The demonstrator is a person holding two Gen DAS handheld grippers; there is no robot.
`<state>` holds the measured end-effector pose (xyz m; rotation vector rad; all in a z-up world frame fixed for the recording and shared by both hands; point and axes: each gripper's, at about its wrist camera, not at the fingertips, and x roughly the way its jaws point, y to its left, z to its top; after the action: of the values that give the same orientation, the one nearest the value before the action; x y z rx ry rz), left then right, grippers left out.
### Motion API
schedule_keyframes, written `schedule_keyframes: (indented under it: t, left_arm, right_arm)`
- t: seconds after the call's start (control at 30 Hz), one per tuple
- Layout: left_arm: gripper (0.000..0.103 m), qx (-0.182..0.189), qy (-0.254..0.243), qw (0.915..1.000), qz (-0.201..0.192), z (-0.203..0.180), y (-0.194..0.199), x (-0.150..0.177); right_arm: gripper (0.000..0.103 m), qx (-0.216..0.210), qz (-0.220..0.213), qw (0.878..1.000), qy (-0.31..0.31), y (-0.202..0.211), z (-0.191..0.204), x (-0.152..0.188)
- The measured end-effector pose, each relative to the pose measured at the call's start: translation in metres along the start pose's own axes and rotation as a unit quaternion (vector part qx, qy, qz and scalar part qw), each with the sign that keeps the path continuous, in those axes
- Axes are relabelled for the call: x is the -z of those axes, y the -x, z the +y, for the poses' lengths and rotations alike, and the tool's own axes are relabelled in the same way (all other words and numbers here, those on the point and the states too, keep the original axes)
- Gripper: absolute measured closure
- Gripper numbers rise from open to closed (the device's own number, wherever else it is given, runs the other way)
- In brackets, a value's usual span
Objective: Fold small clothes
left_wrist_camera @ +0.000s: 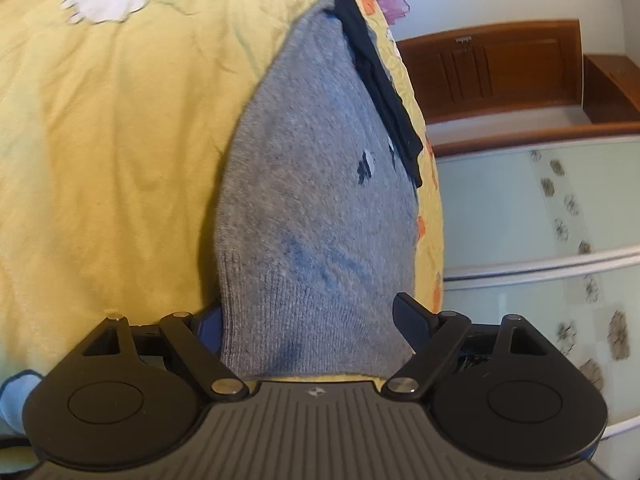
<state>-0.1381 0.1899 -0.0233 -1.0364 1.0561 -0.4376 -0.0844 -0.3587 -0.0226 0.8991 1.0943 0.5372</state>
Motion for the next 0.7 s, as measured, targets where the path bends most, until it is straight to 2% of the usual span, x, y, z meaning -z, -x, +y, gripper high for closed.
schedule_keyframes:
  t: [0.17,0.2,0.23,0.27,0.3,0.37,0.43,0.47,0.5,0.53,0.57,0.7]
  left_arm:
    - [0.018,-0.023,-0.035,0.9991,-0.005,-0.012,-0.005,-0.005]
    - [0.021,-0.025,-0.038,0.9989,-0.005,-0.013,-0.006,-0.006]
    - [0.027,-0.028,-0.043,0.9987,-0.005,-0.015,-0.008,-0.006]
    - [0.044,-0.031,-0.049,0.9983,-0.002,-0.016,-0.010,-0.006]
    - [0.051,-0.036,-0.055,0.9978,0.002,-0.018,-0.012,-0.006]
    - [0.052,-0.049,-0.065,0.9966,0.009,-0.019,-0.019,-0.004]
    - [0.066,-0.061,-0.077,0.9951,0.009,-0.021,-0.021,0.000]
    - [0.079,-0.077,-0.087,0.9932,0.009,-0.023,-0.023,0.000]
    - [0.088,-0.093,-0.095,0.9911,0.009,-0.024,-0.024,0.001]
    - [0.090,-0.102,-0.101,0.9896,0.009,-0.024,-0.025,0.001]
    - [0.091,-0.104,-0.103,0.9892,0.010,-0.024,-0.025,0.001]
    - [0.094,-0.110,-0.125,0.9860,0.008,-0.033,-0.022,0.001]
  right_arm:
    - [0.005,-0.012,0.005,1.000,-0.007,0.003,-0.003,0.003]
    - [0.006,-0.012,0.005,1.000,-0.008,0.004,-0.003,0.003]
    - [0.006,-0.012,0.006,1.000,-0.008,0.004,-0.003,0.005]
    - [0.008,-0.011,0.009,1.000,-0.007,0.003,-0.002,0.006]
    - [0.013,-0.011,0.014,1.000,-0.007,0.003,-0.003,0.007]
    - [0.023,-0.003,0.026,1.000,0.001,-0.002,-0.001,0.012]
    - [0.028,0.000,0.027,1.000,0.006,-0.003,0.000,0.015]
    - [0.043,0.007,0.024,1.000,0.006,-0.003,-0.001,0.016]
    - [0.064,0.022,0.028,0.999,0.007,-0.004,-0.002,0.017]
    - [0.073,0.039,0.034,0.999,0.011,-0.007,-0.003,0.019]
    - [0.087,0.048,0.037,0.998,0.015,-0.008,-0.004,0.020]
    - [0.090,0.054,0.036,0.998,0.026,-0.008,-0.004,0.023]
